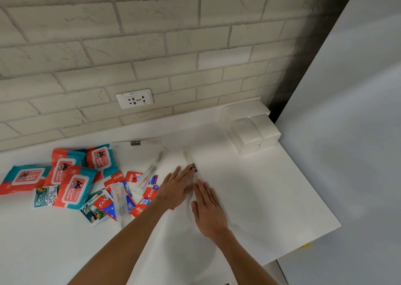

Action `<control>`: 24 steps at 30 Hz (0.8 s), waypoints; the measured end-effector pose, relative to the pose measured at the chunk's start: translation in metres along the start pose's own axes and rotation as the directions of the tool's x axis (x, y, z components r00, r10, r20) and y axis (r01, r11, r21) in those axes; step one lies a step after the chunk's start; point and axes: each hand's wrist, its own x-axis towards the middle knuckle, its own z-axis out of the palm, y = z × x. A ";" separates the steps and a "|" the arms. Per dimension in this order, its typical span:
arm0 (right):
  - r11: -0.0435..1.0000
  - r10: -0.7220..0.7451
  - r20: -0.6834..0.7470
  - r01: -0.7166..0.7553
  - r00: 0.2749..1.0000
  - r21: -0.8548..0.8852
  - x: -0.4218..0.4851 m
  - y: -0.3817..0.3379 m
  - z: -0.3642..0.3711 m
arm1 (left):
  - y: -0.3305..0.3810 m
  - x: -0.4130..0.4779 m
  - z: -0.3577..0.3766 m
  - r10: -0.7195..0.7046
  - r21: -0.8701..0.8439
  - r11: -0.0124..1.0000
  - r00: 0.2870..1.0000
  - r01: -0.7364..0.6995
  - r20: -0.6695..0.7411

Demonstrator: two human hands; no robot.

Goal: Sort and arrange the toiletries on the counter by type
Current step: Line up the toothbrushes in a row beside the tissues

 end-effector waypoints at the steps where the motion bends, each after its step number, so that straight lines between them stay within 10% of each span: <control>1: 1.000 0.000 0.010 0.000 1.000 -0.008 0.005 -0.002 0.001 | -0.004 0.003 -0.003 -0.010 0.005 1.000 1.000 0.010 0.005; 24: 0.993 0.107 0.080 -0.103 0.991 -0.055 0.076 -0.012 -0.013 | -0.031 0.068 -0.055 -0.054 0.100 0.994 0.971 0.032 0.231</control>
